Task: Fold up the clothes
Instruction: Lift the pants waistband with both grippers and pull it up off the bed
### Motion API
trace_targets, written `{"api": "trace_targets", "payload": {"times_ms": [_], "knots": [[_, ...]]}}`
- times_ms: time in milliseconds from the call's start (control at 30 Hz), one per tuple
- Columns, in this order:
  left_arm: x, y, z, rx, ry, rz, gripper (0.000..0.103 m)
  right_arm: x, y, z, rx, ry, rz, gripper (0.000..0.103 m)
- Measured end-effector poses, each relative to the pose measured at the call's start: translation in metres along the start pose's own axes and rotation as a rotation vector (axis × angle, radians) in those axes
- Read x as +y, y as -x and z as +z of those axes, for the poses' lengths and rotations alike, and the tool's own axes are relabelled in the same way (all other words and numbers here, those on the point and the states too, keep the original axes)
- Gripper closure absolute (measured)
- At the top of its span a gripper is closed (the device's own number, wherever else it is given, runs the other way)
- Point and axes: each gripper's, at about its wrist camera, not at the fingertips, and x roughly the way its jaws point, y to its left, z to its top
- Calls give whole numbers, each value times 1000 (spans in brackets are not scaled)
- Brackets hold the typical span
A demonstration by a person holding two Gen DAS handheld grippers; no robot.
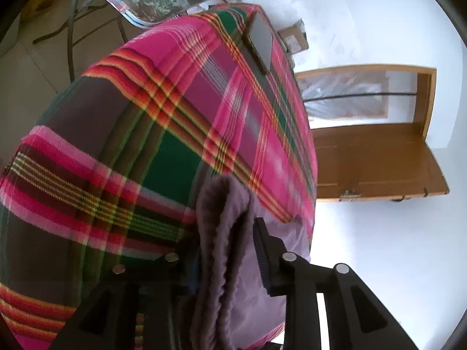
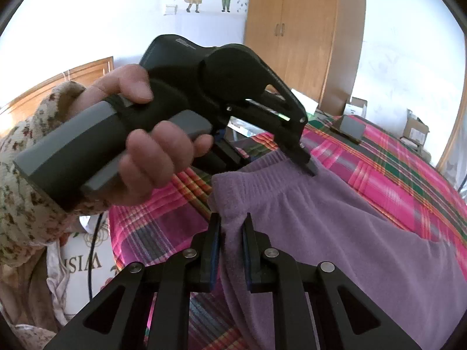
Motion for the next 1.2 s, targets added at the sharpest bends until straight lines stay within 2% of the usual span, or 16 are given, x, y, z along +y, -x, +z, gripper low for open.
{"api": "trace_targets", "payload": {"times_ms": [133, 300, 633, 900, 1200], "knots": [[-1, -2, 1, 4, -11, -4, 71, -2, -1, 0, 3, -8, 5, 89], [-8, -2, -1, -1, -32, 34, 81, -3, 3, 1, -10, -10, -1, 89], [-38, 7, -11, -33, -92, 81, 82, -1, 23, 2, -59, -13, -25, 89], [-74, 10, -18, -60, -156, 94, 82, -6, 57, 0, -137, -31, -63, 90], [-116, -3, -25, -54, -228, 100, 82, -17, 96, -7, -198, -90, -116, 90]]}}
